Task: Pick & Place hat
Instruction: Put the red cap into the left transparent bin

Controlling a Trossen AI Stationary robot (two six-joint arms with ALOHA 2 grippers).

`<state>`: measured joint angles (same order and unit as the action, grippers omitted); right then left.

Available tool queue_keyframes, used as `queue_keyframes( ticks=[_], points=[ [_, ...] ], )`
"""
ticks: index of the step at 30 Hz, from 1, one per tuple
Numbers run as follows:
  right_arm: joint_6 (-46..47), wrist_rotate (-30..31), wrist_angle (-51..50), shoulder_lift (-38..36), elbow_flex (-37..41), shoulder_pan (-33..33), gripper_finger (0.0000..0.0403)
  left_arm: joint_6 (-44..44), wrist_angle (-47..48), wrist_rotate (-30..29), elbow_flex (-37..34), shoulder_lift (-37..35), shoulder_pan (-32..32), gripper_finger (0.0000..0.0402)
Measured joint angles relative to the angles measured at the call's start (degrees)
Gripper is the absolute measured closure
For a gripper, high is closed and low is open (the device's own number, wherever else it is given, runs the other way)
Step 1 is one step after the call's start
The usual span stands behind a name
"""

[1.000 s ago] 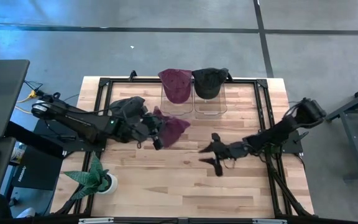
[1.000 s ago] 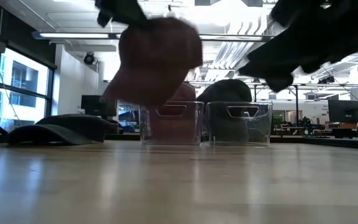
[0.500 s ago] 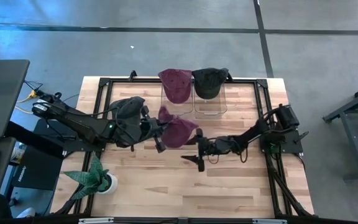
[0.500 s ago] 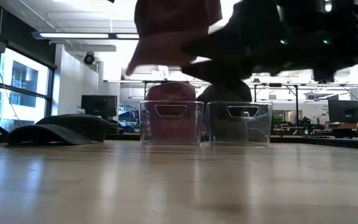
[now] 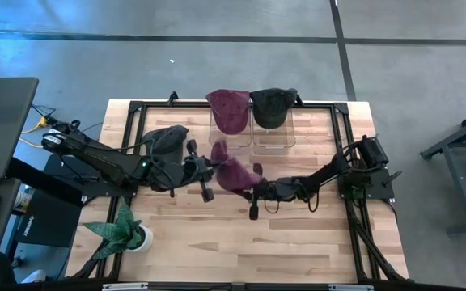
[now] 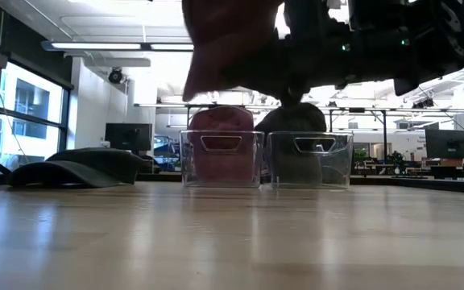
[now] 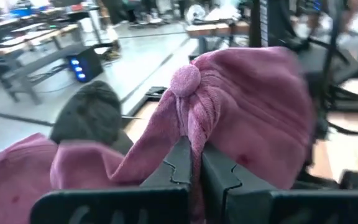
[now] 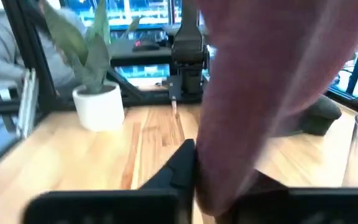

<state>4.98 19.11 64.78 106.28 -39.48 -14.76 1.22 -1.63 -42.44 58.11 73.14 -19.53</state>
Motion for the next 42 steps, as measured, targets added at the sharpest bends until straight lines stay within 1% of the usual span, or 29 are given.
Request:
queue_keyframes(
  ticks=[1, 2, 4, 6, 9, 12, 14, 16, 18, 20, 22, 24, 26, 28, 30, 32, 33, 36, 38, 40, 42],
  points=[
    [-1.0, 0.0, -0.6, 0.0, 0.0, 0.0, 0.0383, -1.1, 0.5, 1.2, 0.0, 0.0, 0.0, 0.0396],
    [-2.3, -0.3, -1.1, 0.0, 0.0, -0.2, 0.0388, -2.5, 1.1, 2.4, 0.0, 0.0, 0.0, 0.039],
    [-4.0, 0.8, -4.6, -0.9, 0.0, -0.7, 0.038, -4.2, 2.2, 4.9, 0.0, -0.1, 0.0, 0.0368],
    [-6.1, 2.7, -11.0, -3.0, 0.0, -1.4, 0.038, -4.4, 5.6, 8.1, 0.0, -1.6, 0.0, 0.0333],
    [-11.8, 6.5, -22.6, -7.6, 0.0, -2.5, 0.0394, -1.5, 13.8, 14.6, 2.7, -3.9, 0.0, 0.0275],
    [-19.8, 8.6, -33.1, -12.5, 0.0, -3.5, 0.0386, 2.0, 26.1, 21.2, 7.1, -5.2, 0.0, 0.0227],
    [-25.6, 9.6, -38.8, -15.5, 0.0, -4.1, 0.0386, 4.4, 30.2, 23.4, 10.3, -5.2, 0.0, 0.021],
    [-30.3, 12.0, -43.2, -18.2, 0.0, -4.8, 0.0394, 5.1, 31.7, 23.4, 11.8, -5.2, -0.1, 0.0205],
    [-33.5, 15.1, -45.6, -19.8, 0.0, -5.3, 0.0395, 5.0, 30.5, 24.4, 12.2, -4.9, 0.0, 0.0212],
    [-34.0, 17.2, -46.9, -21.4, 0.0, -5.3, 0.0391, 4.0, 30.7, 25.5, 12.2, -3.6, 0.0, 0.0226],
    [-33.9, 17.4, -47.1, -22.1, 0.0, -5.3, 0.0386, 2.1, 29.8, 25.5, 12.2, -1.1, 0.0, 0.0246],
    [-34.0, 16.6, -48.4, -22.2, 0.0, -5.2, 0.0387, 0.0, 27.0, 24.0, 12.0, 1.6, 0.0, 0.0269],
    [-33.7, 16.0, -49.0, -21.8, 0.0, -4.9, 0.0393, -2.7, 22.6, 23.9, 12.1, 3.7, -0.6, 0.0292],
    [-33.2, 15.2, -50.3, -21.7, 0.0, -4.7, 0.0396, -4.8, 22.3, 21.7, 13.1, 4.5, -1.7, 0.0313],
    [-31.6, 15.1, -51.3, -21.5, 0.0, -4.3, 0.0396, -5.6, 21.8, 18.9, 15.8, 5.4, -2.5, 0.0332],
    [-29.8, 15.5, -52.2, -21.5, 0.0, -3.9, 0.039, -5.6, 24.2, 16.8, 17.6, 5.6, -3.1, 0.0349],
    [-29.4, 15.6, -52.2, -21.5, 0.0, -3.8, 0.0388, -5.5, 25.0, 16.7, 18.3, 5.7, -3.1, 0.0357],
    [-29.4, 15.4, -51.9, -21.5, 0.0, -3.5, 0.0388, -5.4, 25.6, 19.7, 18.9, 5.8, -2.9, 0.0382],
    [-29.5, 15.6, -51.0, -21.4, 0.0, -3.5, 0.0393, -4.5, 25.5, 19.7, 18.4, 6.9, -1.7, 0.0396],
    [-30.3, 15.9, -50.2, -21.4, 0.0, -3.5, 0.0396, -3.0, 26.9, 20.6, 17.9, 9.6, -0.1, 0.0398],
    [-30.5, 16.6, -50.3, -21.4, 0.0, -3.5, 0.0396, -1.2, 32.3, 23.7, 17.6, 11.5, 1.3, 0.0395]
  ],
)
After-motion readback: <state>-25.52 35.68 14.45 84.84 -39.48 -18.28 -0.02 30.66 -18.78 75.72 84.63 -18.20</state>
